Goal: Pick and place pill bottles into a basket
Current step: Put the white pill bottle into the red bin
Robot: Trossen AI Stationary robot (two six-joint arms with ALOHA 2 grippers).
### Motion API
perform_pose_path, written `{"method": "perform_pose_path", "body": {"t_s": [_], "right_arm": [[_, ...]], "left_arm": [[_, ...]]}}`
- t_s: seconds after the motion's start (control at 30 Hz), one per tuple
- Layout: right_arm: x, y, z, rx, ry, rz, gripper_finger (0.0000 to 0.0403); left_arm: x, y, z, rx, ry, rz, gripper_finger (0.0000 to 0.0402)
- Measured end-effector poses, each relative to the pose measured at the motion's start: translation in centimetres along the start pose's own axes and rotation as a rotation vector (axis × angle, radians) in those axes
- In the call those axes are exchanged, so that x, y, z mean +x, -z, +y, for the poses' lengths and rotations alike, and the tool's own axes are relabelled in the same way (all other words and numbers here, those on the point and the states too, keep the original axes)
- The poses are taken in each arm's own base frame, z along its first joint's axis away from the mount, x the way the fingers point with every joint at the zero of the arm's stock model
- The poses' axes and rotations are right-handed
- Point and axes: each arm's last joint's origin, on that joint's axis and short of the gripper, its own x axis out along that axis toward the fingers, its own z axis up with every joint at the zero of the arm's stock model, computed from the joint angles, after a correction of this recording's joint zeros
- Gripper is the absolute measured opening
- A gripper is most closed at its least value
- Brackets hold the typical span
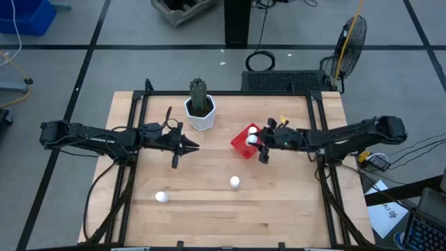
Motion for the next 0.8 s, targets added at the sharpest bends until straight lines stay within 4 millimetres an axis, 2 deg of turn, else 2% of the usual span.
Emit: {"method": "perform_pose_path", "body": {"t_s": [0.17,0.37,0.8], "right_arm": [[2.0,0.4,-1.0,0.027,-0.044,-0.007,0.0148],[4.0,1.8,-1.6,0.06,-0.056,0.059,0.0148],[7.5,2.7,-1.1,0.058,-0.125,0.108,0.0148]], "left_arm": [[0.0,0.0,0.0,0.002,-0.009,-0.001,0.0062],[0.0,0.0,0.0,0.004,-0.009,-0.001,0.0062],[0.0,0.0,0.1,0.008,-0.033,-0.003,0.0062]]}}
